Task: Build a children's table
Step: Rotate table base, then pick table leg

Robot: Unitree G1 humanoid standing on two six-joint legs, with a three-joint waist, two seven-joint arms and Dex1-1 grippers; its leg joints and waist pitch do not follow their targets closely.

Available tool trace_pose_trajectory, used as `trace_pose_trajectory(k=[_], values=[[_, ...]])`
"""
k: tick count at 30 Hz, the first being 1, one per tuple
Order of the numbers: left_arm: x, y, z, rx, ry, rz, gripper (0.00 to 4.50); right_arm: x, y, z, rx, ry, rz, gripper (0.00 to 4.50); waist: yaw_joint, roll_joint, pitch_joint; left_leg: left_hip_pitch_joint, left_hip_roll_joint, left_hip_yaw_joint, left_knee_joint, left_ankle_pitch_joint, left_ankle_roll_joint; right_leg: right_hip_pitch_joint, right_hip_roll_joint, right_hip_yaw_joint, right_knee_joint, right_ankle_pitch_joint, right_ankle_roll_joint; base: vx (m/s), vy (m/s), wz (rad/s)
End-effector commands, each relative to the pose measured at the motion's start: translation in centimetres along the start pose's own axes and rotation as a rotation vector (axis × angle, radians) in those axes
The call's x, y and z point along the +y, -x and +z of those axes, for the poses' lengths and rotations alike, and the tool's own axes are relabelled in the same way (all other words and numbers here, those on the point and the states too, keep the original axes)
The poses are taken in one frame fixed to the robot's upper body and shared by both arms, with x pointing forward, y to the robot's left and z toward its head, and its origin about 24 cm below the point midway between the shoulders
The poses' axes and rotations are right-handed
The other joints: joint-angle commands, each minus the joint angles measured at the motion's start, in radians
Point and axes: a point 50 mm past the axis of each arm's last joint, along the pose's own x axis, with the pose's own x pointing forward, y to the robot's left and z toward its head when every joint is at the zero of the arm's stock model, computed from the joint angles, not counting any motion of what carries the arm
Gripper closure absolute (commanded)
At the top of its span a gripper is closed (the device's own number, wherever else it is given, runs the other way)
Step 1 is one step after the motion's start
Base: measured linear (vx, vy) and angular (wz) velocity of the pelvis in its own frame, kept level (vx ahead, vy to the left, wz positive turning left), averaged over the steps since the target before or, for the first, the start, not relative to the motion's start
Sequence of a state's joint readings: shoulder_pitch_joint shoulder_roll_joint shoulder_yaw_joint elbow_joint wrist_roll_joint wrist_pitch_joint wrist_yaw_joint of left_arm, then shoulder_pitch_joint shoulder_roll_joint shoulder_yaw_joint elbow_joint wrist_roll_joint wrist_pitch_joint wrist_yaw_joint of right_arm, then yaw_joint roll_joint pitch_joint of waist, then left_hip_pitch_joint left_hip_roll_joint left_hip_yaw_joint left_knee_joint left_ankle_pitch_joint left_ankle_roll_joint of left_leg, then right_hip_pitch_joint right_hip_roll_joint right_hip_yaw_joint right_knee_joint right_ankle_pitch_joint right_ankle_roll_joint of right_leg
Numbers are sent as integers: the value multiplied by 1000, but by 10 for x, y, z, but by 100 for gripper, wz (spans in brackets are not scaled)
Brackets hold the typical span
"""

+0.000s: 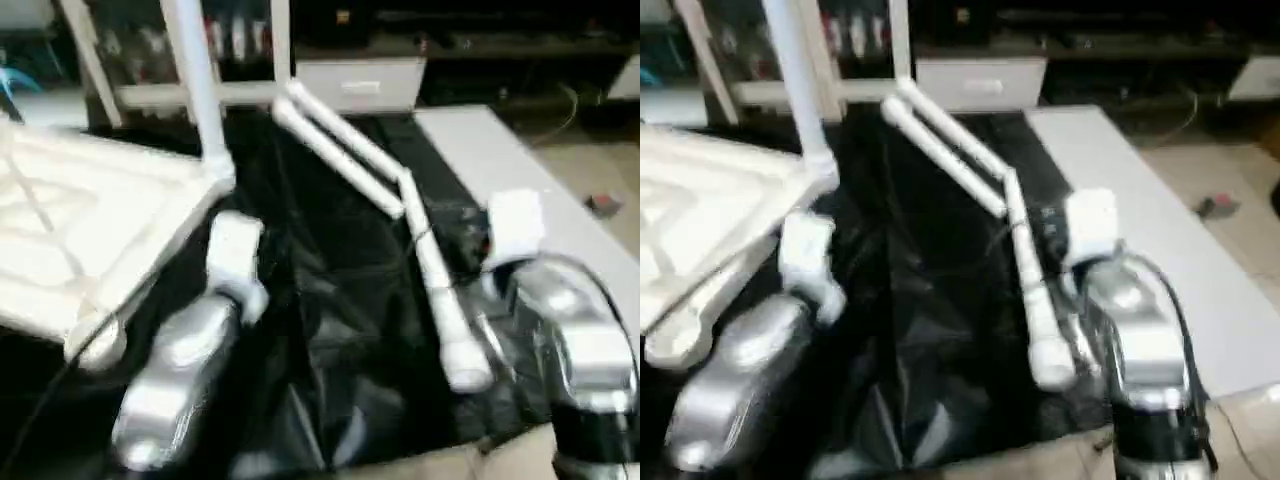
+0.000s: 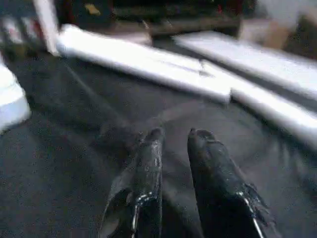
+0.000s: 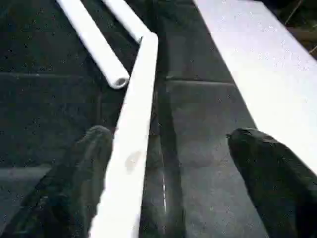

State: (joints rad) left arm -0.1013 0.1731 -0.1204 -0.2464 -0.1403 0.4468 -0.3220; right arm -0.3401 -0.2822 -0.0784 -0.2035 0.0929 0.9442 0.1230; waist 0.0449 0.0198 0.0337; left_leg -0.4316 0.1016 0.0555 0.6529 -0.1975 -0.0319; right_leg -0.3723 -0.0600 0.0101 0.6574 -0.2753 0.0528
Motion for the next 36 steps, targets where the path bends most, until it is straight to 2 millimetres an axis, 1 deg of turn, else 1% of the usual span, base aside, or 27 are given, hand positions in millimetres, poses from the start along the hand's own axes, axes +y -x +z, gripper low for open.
trace_pose_trajectory(k=[1, 2, 3, 4, 5, 6, 7, 9, 10, 12, 13, 15, 16, 18, 21, 23, 25, 27, 28, 29, 30, 31, 32, 33, 34, 35, 36], values=[[-20, 5, 10, -25, -35, -183, 342, -13, 7, 10, 40, -60, 20, 8, -1, -26, -70, 51, 55, 2, -36, 676, 192, 19, -64, 25, -61, 377, -62, -59, 64, 1], [-20, 5, 10, -25, -35, -183, 342, -13, 7, 10, 40, -60, 20, 8, 10, -24, -57, 29, 47, 20, -56, 483, 158, 29, -74, 23, -71, 349, -83, -59, 64, 1], [-22, 7, 10, -8, -46, -225, 342, -13, 9, 14, 56, -92, 55, 8, 21, -14, -57, 37, 59, 38, -72, 163, 97, 34, -75, 23, -82, 223, -135, -64, -8, 3], [-22, 10, 10, 7, -63, -262, 342, -12, 10, 18, 63, -120, 94, 8, 12, -13, -46, 45, 74, 45, -97, -27, 53, 36, -69, 17, -90, 78, -193, -104, -10, 4], [-22, 10, 11, 9, -66, -267, 342, -12, 10, 19, 64, -124, 99, 8, 8, -11, -42, 48, 79, 49, -107, -104, 33, 34, -63, 13, -93, -3, -209, -104, -10, 4], [-21, 12, 12, 30, -82, -306, 342, -10, 12, 22, 89, -142, 145, 8, -3, -7, -28, 56, 85, 56, -125, -258, -14, 22, -54, 10, -104, -181, -213, -105, -4, -2], [-20, 12, 13, 43, -89, -336, 342, -7, 11, 20, 139, -144, 178, 8, -10, -5, -21, 68, 88, 57, -130, -385, -69, 8, -57, 12, -113, -348, -190, -121, -1, -5], [-20, 12, 14, 46, -90, -346, 342, -6, 11, 19, 156, -145, 188, 8, -20, -7, -7, 82, 85, 53, -129, -512, -121, -9, -62, 10, -136, -523, -140, -116, 4, -7], [-21, 13, 15, 59, -100, -372, 342, -5, 11, 18, 177, -148, 207, 8, -22, -8, -14, 90, 84, 44, -127, -557, -147, -11, -69, 8, -148, -600, -88, -86, 23, -11], [-21, 13, 15, 68, -106, -388, 342, -4, 11, 17, 190, -151, 220, 8, -26, -6, -17, 81, 86, 39, -138, -562, -154, -6, -67, 5, -144, -558, -76, -84, 30, -13], [-24, 15, 16, 87, -119, -436, 342, 1, 11, 17, 210, -196, 281, 8, -28, -7, -19, 76, 86, 37, -143, -559, -154, -1, -65, 2, -139, -515, -78, -68, 45, -17], [-26, 16, 17, 100, -125, -466, 342, 1, 10, 14, 241, -195, 284, 8, -30, -7, -21, 75, 85, 37, -146, -554, -153, -1, -65, 0, -137, -478, -88, -61, 46, -18], [-28, 18, 17, 119, -128, -499, 342, -1, 8, 11, 286, -176, 256, 8, -35, -7, -18, 68, 88, 34, -154, -573, -162, 4, -63, -7, -133, -440, -96, -45, 55, -18], [-32, 21, 16, 138, -125, -537, 342, -1, 7, 8, 311, -185, 248, 8, -41, -3, -20, 74, 87, 35, -155, -611, -169, 2, -66, -17, -134, -427, -103, -43, 54, -16], [-37, 27, 15, 162, -120, -591, 342, 4, 6, 4, 345, -218, 288, 8, -49, -8, -18, 71, 86, 35, -156, -634, -167, 1, -70, -20, -139, -447, -98, 0, 0, 0], [-39, 29, 15, 177, -131, -608, 342, 9, 4, -3, 375, -242, 339, 8, -51, -6, -15, 82, 84, 36, -148, -671, -164, -11, -73, -24, -155, -517, -86, -54, 24, -11], [-39, 29, 15, 176, -135, -606, 342, 10, 3, -5, 377, -245, 348, 8, -57, -6, -12, 78, 84, 33, -156, -705, -165, -6, -68, -32, -154, -526, -76, -28, 11, -7], [-39, 28, 15, 178, -138, -604, 342, 11, 1, -6, 376, -252, 361, 8, -57, -3, -13, 82, 85, 34, -160, -730, -166, -6, -64, -37, -154, -517, -75, 0, 0, 0], [-39, 28, 15, 179, -138, -604, 342, 11, 1, -7, 374, -255, 365, 8, -58, 0, -10, 82, 87, 36, -175, -769, -169, -1, -54, -47, -151, -494, -75, 0, 0, 0], [-38, 27, 16, 179, -145, -595, 342, 10, -1, -6, 368, -248, 359, 8, -58, -6, -8, 77, 89, 40, -183, -785, -166, 3, -50, -53, -147, -491, -75, 0, 0, 0], [-38, 26, 17, 177, -153, -584, 342, 9, -3, -6, 362, -239, 348, 8, -51, -1, -6, 61, 96, 49, -213, -818, -168, 20, -41, -63, -117, -476, -82, -51, -12, -3], [-36, 24, 18, 165, -161, -552, 342, 7, -4, -1, 336, -245, 335, 8, -34, 7, -3, 22, 104, 85, -277, -871, -174, 54, -13, -85, -34, -414, -90, -119, -39, 7], [-32, 20, 20, 143, -158, -479, 342, 4, -4, 4, 306, -254, 324, 8, 52, 1, -12, -76, 106, 150, -327, -841, -153, 129, 2, -82, 123, -271, -70, -119, -39, 7], [-31, 19, 20, 136, -155, -456, 342, 3, -4, 6, 297, -256, 321, 8, 52, 1, -12, -76, 106, 150, -327, -841, -153, 129, 2, -82, 123, -271, -70, -75, -103, 25], [-30, 19, 19, 134, -146, -427, 342, 2, -3, 9, 277, -255, 324, 8, 10, -113, -24, 146, 39, 102, 50, -173, -68, -138, -95, 59, -191, -919, 43, 34, -145, 26], [-31, 19, 18, 140, -141, -432, 342, 3, -3, 10, 270, -250, 331, 8, 28, -53, -36, 102, 56, 64, 44, -27, -32, -78, -136, 130, -193, -942, 23, 34, -145, 26], [-33, 21, 17, 150, -136, -445, 342, 3, -3, 11, 261, -244, 340, 8, 44, -41, -16, 43, 49, 26, 29, 29, -25, -14, -130, 144, -180, -867, -13, 50, -75, 9]])
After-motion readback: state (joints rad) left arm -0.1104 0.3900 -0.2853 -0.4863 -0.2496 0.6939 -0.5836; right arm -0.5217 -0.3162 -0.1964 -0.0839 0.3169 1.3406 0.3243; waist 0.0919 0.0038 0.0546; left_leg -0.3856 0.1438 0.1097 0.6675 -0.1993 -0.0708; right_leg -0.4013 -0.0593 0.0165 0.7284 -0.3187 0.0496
